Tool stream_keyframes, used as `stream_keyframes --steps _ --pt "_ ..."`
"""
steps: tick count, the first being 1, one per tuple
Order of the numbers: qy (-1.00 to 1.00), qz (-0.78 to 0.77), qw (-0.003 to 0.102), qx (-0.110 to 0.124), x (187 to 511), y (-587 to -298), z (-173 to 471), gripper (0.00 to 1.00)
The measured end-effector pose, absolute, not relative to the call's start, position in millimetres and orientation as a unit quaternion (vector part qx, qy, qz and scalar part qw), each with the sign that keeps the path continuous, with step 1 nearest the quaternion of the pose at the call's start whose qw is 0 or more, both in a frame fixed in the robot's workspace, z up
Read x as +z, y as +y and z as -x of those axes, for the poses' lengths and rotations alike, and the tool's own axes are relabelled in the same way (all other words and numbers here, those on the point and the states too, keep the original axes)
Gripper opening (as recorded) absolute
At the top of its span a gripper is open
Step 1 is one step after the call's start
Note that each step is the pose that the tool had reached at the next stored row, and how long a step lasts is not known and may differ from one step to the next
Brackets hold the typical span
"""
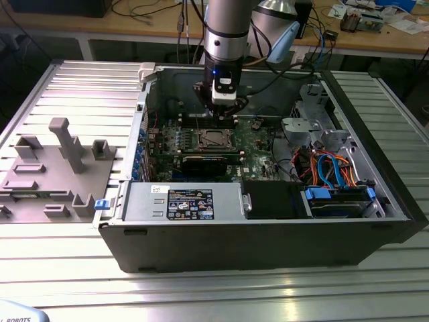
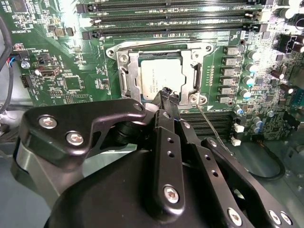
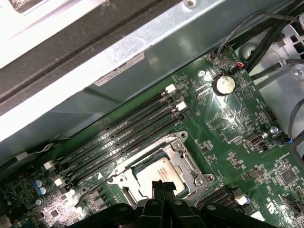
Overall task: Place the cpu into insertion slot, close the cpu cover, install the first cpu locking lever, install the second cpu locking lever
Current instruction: 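Install the first cpu locking lever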
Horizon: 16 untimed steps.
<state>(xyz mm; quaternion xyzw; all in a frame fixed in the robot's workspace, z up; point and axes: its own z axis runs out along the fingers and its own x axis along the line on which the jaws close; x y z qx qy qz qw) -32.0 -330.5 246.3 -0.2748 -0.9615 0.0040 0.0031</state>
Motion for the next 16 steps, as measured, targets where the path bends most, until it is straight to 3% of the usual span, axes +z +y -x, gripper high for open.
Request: stream_keyframes --steps 16 --pt "-0.968 0.251 0.003 0.004 246.3 -330.5 32.0 0.11"
